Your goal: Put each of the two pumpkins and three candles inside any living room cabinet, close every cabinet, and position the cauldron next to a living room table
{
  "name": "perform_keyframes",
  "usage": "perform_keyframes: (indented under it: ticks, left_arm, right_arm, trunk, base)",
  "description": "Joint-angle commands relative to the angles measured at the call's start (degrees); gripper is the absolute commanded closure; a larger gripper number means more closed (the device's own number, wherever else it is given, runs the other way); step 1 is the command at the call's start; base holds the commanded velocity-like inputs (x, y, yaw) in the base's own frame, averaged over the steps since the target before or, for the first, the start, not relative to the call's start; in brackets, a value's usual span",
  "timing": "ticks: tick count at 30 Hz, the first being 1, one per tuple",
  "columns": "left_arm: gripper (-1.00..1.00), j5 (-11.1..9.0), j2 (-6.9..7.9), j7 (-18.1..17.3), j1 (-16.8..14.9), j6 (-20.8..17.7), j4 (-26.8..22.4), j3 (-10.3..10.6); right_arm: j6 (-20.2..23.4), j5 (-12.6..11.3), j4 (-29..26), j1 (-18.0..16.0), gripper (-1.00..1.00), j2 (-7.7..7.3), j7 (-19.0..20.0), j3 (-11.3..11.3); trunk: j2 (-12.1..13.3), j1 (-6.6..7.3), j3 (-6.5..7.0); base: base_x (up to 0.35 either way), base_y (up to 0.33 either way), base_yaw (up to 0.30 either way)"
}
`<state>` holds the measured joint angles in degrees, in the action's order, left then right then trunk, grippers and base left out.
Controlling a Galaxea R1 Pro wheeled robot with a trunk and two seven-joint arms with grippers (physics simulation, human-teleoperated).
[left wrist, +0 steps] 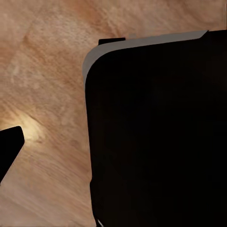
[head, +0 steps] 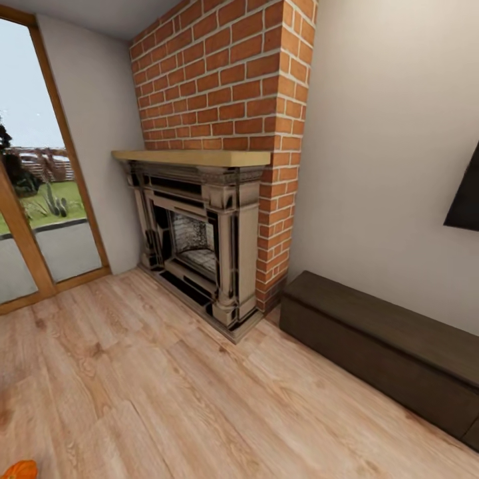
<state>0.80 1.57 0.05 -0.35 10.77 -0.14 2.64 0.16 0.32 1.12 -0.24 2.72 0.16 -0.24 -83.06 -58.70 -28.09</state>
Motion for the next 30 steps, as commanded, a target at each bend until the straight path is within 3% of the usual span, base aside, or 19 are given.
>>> perform_keyframes:
  ticks: [1,16,22,30]
  left_arm:
    - [-1.0,0.1,0.03,0.0,0.0,0.2,0.0,0.3]
    - [-1.0,0.0,0.05,0.1,0.2,0.2,0.0,1.0]
    - [-1.0,0.0,0.09,0.1,0.2,0.2,0.0,1.0]
    - [-1.0,0.0,0.1,0.1,0.2,0.3,0.0,1.1]
  right_arm:
    - [0.0,0.0,0.0,0.0,-1.0,0.0,0.0,0.0]
    - [-1.4,-0.5,-1.4,0.0,-1.0,0.94,0.2,-0.3]
    - [-1.4,-0.5,-1.2,0.0,-1.0,1.12,0.3,0.0]
    - [-1.4,-0.5,-0.9,0.0,-1.0,1.15,0.3,-0.1]
  trunk:
    - [0.0,-0.03,-0.05]
    - [0.0,-0.03,-0.05]
    - [0.0,-0.03,-0.05]
    - [0.0,-0.03,-0.05]
  base:
    - [0.231,-0.148,0.0]
    - [0.179,-0.208,0.0]
    - [0.274,0.044,-0.041]
    - [0.304,0.121,-0.251]
